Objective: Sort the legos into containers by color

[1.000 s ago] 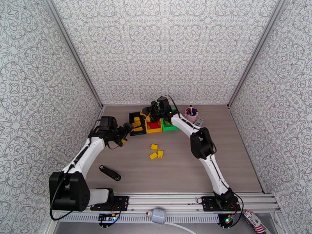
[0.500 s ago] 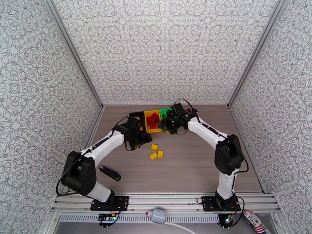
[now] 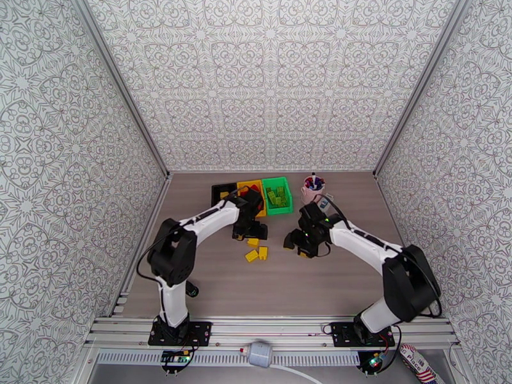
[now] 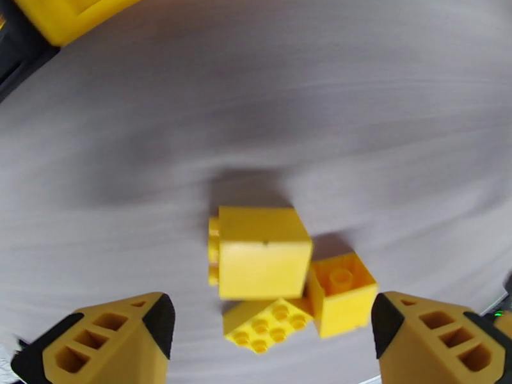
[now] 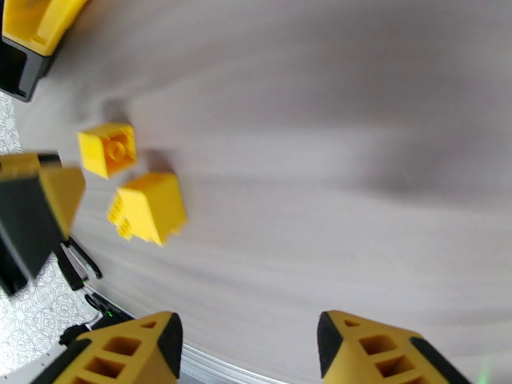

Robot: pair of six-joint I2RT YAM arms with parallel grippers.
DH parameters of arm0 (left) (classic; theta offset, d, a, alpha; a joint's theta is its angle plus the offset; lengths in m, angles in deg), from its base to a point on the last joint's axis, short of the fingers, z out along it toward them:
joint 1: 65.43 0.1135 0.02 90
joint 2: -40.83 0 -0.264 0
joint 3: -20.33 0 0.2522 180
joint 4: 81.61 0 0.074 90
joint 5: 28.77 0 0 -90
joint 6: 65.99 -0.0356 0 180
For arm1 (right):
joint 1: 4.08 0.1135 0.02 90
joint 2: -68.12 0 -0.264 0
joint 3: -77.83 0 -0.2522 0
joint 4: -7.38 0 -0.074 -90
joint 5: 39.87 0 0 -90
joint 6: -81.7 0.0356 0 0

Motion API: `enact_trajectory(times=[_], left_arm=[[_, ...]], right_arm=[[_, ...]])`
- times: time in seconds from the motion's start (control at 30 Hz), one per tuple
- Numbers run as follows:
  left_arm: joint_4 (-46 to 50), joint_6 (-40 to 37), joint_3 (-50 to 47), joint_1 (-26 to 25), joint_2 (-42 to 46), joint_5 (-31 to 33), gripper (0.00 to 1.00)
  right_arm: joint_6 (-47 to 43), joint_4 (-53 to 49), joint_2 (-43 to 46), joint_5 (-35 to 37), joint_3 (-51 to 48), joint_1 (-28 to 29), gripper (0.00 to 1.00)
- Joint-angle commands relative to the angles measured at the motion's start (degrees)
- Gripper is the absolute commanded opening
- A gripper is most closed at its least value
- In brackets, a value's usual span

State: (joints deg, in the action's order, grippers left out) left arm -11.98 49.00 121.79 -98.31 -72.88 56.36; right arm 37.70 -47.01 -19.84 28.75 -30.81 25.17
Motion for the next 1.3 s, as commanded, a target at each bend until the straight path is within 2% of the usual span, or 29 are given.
enact_trajectory(times=[0.0,0.33,0.77,0.9,0.97,1.27], left_arm=[[4.58,-3.68,3.30,-0.16,-2.95,3.46,0.85],[4.71,-4.60,5.48,-0.77,-6.79,1.25,0.77],[3.36,-4.38,4.27,-0.95,-8.45,-0.63,0.64],[3.36,-3.92,4.03,-0.90,-7.06,-0.01,0.49],[3.61,-3.62,4.23,-0.56,-5.89,0.23,0.44],[4.37,-1.29,5.26,4.57,1.52,-2.25,0.40]], right_arm=[[2.11,1.72,3.07,1.35,-2.75,0.19,0.61],[4.03,2.21,6.92,2.23,-5.99,0.25,0.61],[3.82,2.83,4.13,1.26,-3.79,0.25,0.61],[3.51,2.83,2.96,0.83,-2.22,0.25,0.60],[3.38,2.91,2.41,0.43,-1.54,0.24,0.60],[3.73,7.36,-0.81,-5.33,3.23,0.71,0.57]])
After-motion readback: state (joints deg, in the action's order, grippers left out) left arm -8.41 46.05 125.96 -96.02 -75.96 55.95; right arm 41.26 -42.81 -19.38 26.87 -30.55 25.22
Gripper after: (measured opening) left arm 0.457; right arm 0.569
